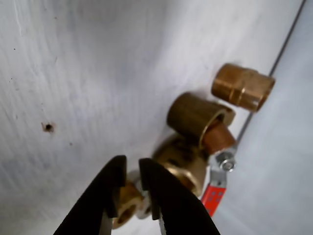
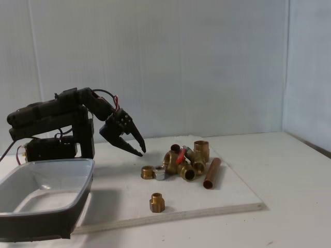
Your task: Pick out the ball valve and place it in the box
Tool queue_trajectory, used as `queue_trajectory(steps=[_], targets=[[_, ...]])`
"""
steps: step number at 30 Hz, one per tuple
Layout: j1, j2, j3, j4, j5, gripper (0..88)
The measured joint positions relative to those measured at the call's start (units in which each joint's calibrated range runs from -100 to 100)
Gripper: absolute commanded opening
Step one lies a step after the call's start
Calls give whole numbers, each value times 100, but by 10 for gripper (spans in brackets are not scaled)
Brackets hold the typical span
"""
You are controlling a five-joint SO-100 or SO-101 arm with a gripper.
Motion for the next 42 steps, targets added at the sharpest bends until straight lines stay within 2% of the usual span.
queue_trajectory(steps=[10, 17, 24, 31, 42], targets=[[15, 0, 0, -1763, 0, 15], [89, 0, -645, -1874, -315, 14], [89, 415, -2006, -1874, -367, 14], [207, 2838, -4303, -1599, -382, 14], [867, 7802, -8289, 636, -661, 14]])
